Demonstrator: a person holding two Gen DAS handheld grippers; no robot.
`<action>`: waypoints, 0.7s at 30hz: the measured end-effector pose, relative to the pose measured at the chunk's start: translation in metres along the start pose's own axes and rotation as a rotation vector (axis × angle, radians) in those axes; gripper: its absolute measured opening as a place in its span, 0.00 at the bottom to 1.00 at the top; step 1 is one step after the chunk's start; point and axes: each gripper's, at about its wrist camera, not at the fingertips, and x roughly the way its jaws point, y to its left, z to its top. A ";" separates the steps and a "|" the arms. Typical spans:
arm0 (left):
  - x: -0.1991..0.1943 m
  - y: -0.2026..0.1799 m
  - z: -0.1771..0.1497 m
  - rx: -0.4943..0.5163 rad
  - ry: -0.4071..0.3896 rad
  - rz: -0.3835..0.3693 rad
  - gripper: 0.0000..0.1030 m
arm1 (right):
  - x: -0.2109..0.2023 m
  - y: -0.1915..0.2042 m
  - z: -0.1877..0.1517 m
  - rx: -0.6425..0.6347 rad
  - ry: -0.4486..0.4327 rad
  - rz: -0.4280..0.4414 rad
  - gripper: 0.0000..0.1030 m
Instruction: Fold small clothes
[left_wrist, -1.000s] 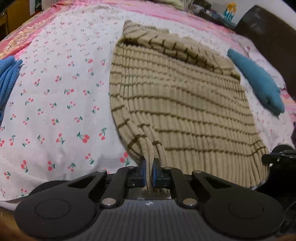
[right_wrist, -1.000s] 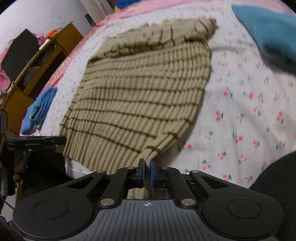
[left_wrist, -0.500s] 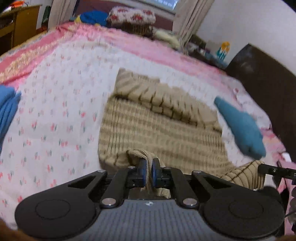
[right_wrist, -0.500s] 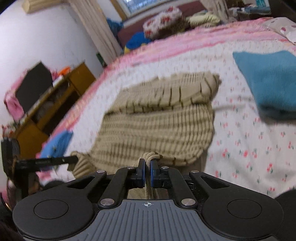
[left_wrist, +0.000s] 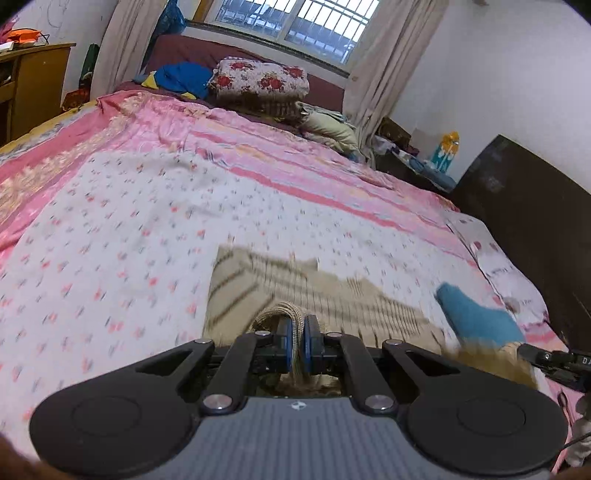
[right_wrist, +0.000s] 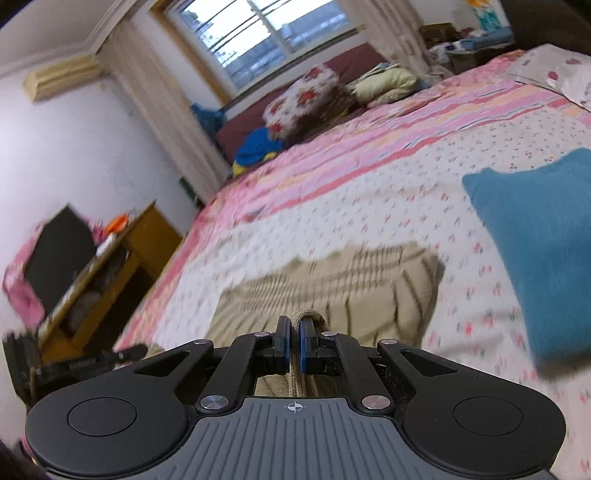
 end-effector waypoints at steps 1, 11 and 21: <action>0.010 0.000 0.007 -0.004 -0.005 0.001 0.13 | 0.007 -0.005 0.006 0.016 -0.006 -0.006 0.04; 0.111 0.019 0.035 -0.049 0.006 0.080 0.13 | 0.087 -0.056 0.035 0.128 0.005 -0.104 0.04; 0.135 0.039 0.035 -0.091 -0.026 0.168 0.13 | 0.124 -0.077 0.046 0.139 0.009 -0.205 0.04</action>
